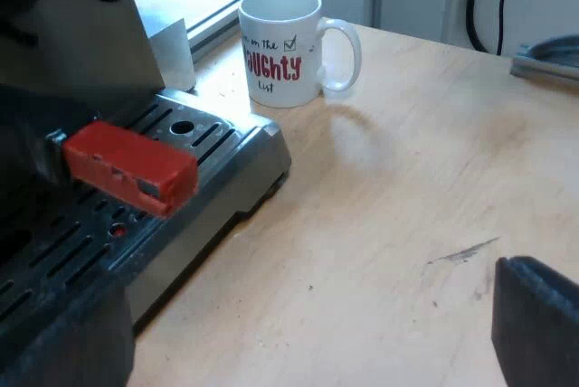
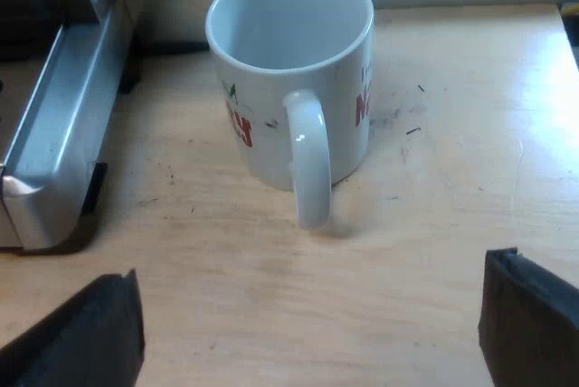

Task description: Place mug into machine

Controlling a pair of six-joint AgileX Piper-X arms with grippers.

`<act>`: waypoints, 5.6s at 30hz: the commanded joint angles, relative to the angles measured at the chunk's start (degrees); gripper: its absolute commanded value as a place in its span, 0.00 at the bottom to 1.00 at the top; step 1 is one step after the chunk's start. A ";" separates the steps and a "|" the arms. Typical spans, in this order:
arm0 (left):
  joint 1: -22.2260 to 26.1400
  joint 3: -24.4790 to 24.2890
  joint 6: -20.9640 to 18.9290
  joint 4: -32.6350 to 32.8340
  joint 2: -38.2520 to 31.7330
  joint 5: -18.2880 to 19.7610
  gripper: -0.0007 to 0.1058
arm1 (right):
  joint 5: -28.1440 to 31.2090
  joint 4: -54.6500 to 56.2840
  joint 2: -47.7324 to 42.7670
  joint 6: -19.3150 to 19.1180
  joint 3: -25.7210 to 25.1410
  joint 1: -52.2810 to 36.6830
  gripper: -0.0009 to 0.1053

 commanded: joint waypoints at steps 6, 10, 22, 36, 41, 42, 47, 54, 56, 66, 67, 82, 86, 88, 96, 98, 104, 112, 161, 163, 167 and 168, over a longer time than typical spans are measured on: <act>-0.28 5.19 0.35 -8.14 0.12 0.36 0.77 | -0.38 -12.96 0.09 -0.54 8.99 -0.02 0.73; -0.28 7.11 0.35 -11.36 0.25 0.36 0.77 | -0.38 -19.27 0.26 -0.54 13.66 -0.02 0.73; -0.28 7.56 0.35 -12.90 1.49 0.36 0.77 | -2.36 -41.81 15.53 1.05 18.88 -0.02 0.73; -0.28 7.56 0.23 -12.28 1.49 0.36 0.77 | -1.01 -72.80 50.23 2.90 17.29 -0.02 0.73; -0.28 7.56 0.23 -12.13 1.49 0.36 0.77 | -1.01 -77.21 58.04 2.90 14.29 -0.02 0.73; -0.28 7.56 0.23 -12.13 1.49 0.36 0.77 | -1.01 -77.65 59.26 2.90 13.62 -0.02 0.73; -0.28 7.56 0.23 -12.13 1.49 0.36 0.77 | -1.01 -78.62 64.99 2.90 9.33 -0.02 0.73; -0.28 7.56 0.23 -12.13 1.49 0.24 0.77 | -1.01 -78.16 65.99 2.90 7.92 -0.02 0.33; -0.28 7.56 0.23 -12.13 1.49 -0.16 0.77 | -1.01 -77.95 65.99 2.90 7.92 -0.02 0.17; -0.28 7.56 -2.72 -12.13 1.49 -9.14 0.77 | -0.63 -65.83 55.52 -0.67 7.92 0.47 0.01; -0.28 7.63 -2.72 -12.13 1.49 -9.11 0.77 | -0.09 -61.99 52.18 -1.39 7.92 0.47 0.01; -0.28 12.03 -2.72 -21.30 1.49 -13.45 0.77 | -1.15 -21.58 11.97 -6.10 5.93 7.25 0.01; -0.28 13.26 -2.72 -22.62 1.49 -20.46 0.77 | -0.67 -17.91 9.29 -6.69 3.53 15.82 0.01; -0.28 13.25 -2.72 -22.62 1.49 -20.92 0.77 | 0.54 -18.22 9.30 -5.45 3.11 19.87 0.01; -0.28 13.25 -2.72 -22.62 1.49 -20.91 0.77 | 11.75 -20.94 9.74 1.15 3.08 37.16 0.01; -0.28 13.25 -2.72 -22.62 1.49 -20.91 0.77 | 14.48 -22.15 11.25 3.78 3.08 39.49 0.01; -0.28 13.25 -2.72 -22.62 1.49 -20.91 0.77 | 15.64 -33.36 21.98 5.14 3.08 45.17 0.01; -0.28 13.25 -2.72 -22.62 1.49 -20.91 0.77 | 17.06 -51.85 41.40 6.44 0.61 45.80 0.01; -0.28 13.25 -2.83 -22.48 1.49 -20.80 0.77 | 18.83 -62.12 66.38 6.44 -11.68 48.40 0.49; -0.28 13.25 -2.83 -22.48 1.49 -20.80 0.77 | 18.83 -63.81 64.71 6.64 -8.96 48.40 0.49; -0.28 13.25 -2.83 -22.48 1.49 -20.80 0.77 | 18.83 -67.08 63.18 8.69 -4.84 48.40 0.54; -0.28 13.25 -2.83 -22.48 1.49 -20.80 0.77 | 18.72 -68.28 63.40 8.72 -4.10 48.40 0.58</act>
